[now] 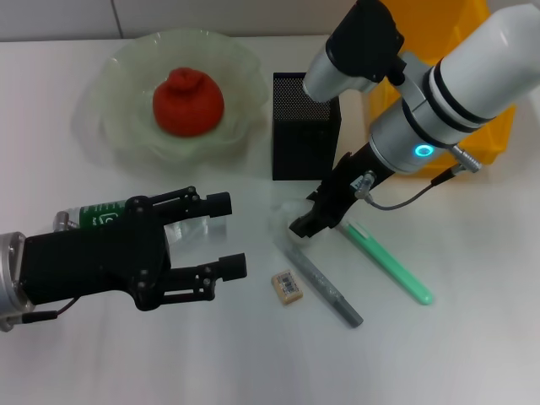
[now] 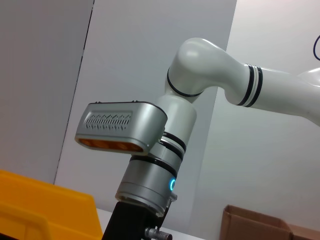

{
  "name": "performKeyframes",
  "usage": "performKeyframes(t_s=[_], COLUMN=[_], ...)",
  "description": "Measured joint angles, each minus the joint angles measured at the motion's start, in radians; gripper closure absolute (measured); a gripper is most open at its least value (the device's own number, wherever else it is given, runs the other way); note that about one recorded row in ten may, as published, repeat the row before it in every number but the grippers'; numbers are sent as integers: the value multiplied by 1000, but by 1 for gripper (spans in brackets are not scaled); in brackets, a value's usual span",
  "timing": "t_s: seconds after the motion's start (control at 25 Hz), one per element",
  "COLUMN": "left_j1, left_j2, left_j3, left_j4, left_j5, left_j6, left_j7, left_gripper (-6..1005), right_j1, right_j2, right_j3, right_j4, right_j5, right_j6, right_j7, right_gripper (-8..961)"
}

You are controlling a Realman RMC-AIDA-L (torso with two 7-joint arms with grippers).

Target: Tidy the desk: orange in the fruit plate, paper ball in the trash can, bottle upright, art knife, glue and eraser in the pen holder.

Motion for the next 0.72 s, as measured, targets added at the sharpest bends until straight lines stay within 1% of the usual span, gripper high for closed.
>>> performKeyframes(t_s=[0.04, 0.08, 0.12, 0.16, 0.2, 0.28, 0.32, 0.36, 0.4, 0.44, 0.48, 0.6, 0.64, 0.72], left_j1=[-1, -1, -1, -1, -1, -1, -1, -1, -1, 0, 0, -1, -1, -1], left_j2=[0, 0, 0, 0, 0, 0, 0, 0, 0, 0, 0, 0, 0, 0], left_j3=[0, 0, -1, -1, -1, -2, -3, -4, -4, -4, -4, -5, -5, -5], left_j4=[0, 0, 0, 0, 0, 0, 0, 0, 0, 0, 0, 0, 0, 0], left_j5=[0, 0, 0, 0, 0, 0, 0, 0, 0, 0, 0, 0, 0, 0], left_j6=[0, 0, 0, 0, 0, 1, 1, 1, 1, 1, 1, 0, 0, 0], left_j7=[0, 0, 0, 0, 0, 0, 0, 0, 0, 0, 0, 0, 0, 0], left_gripper=[213, 213, 213, 213, 213, 213, 213, 213, 213, 214, 214, 214, 214, 214], right_j1=[-17, -17, -69, -69, -98, -190, -270, -270, -316, -395, -395, -485, -528, -553], right_j2=[-2, -2, -4, -4, -5, -6, -5, -5, -4, -3, -3, -3, -4, -5], right_j3=[5, 5, 6, 6, 6, 12, 36, 36, 60, 122, 122, 216, 286, 362], right_j4=[-26, -26, -102, -102, -142, -258, -344, -344, -382, -404, -404, -386, -360, -325], right_j5=[21, 21, 61, 61, 83, 163, 259, 259, 324, 483, 483, 688, 767, 805], right_j6=[-7, -7, -14, -14, -15, -11, 1, 1, 9, 14, 14, 17, 21, 24], right_j7=[-5, -5, -23, -23, -34, -89, -159, -159, -209, -334, -334, -492, -559, -602], right_gripper=[496, 497, 499, 500, 501, 504, 505, 507, 508, 509, 511, 512, 512, 512])
